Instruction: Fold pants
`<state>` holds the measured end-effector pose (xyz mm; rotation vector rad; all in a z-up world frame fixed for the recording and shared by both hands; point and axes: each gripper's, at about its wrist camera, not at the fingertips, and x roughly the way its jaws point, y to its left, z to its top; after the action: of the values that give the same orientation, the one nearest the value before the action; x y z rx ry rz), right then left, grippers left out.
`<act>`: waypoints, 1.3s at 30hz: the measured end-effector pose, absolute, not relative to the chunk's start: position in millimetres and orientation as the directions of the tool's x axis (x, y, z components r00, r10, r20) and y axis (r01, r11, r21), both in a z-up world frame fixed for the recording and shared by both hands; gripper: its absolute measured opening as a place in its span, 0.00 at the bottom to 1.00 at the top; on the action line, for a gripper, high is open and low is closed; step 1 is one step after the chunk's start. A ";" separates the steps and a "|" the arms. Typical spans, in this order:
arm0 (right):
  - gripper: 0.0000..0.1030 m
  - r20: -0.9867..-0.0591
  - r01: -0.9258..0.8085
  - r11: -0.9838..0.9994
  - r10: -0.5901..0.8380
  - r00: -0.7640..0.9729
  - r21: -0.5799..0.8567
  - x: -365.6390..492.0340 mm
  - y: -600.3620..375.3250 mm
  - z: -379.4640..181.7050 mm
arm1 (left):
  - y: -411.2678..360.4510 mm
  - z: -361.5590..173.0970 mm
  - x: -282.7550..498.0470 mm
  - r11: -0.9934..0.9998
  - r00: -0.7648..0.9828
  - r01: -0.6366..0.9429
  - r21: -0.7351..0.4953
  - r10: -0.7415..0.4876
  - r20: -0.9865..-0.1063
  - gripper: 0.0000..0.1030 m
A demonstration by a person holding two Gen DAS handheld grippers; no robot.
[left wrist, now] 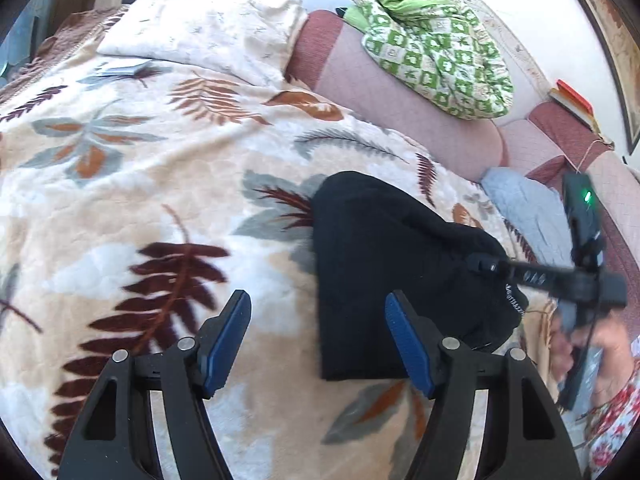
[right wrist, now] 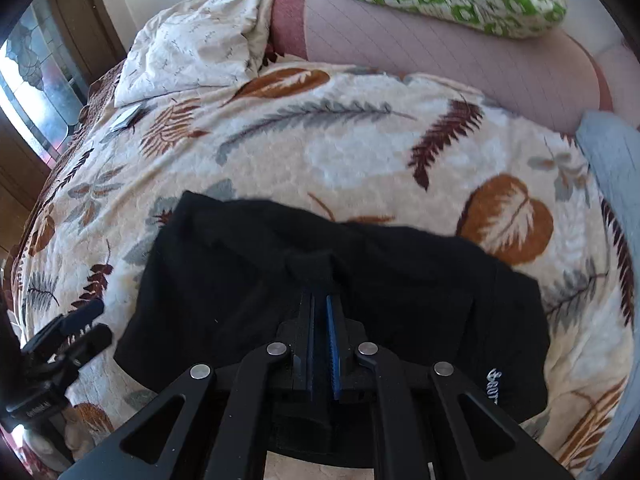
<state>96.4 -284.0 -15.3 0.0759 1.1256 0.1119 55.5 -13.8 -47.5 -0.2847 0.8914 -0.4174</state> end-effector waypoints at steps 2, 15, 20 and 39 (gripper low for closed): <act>0.07 -0.901 -0.022 0.996 0.083 0.425 0.082 90.8 -288.0 -35.6 | -8.8 -46.9 54.0 0.897 0.562 0.215 -0.386 -0.437 -0.702 0.67; 0.08 -0.814 0.019 0.975 0.175 0.554 0.222 40.4 -288.7 -13.5 | -18.7 -42.2 42.2 0.933 0.565 0.215 -0.288 -0.360 -0.742 0.67; 0.08 -0.835 0.032 0.979 0.156 0.528 0.203 34.8 -282.5 -40.5 | -23.1 -31.5 36.6 0.942 0.582 0.232 -0.243 -0.335 -0.741 0.67; 0.69 -0.631 0.282 0.844 0.083 0.772 0.456 -97.3 -400.8 -25.7 | -106.1 21.1 45.2 0.889 0.557 0.431 -0.153 -0.396 -0.730 0.67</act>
<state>-97.3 -400.8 -25.7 0.5667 0.6899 -0.1146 45.2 -106.1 21.1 0.0453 0.8502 -0.4879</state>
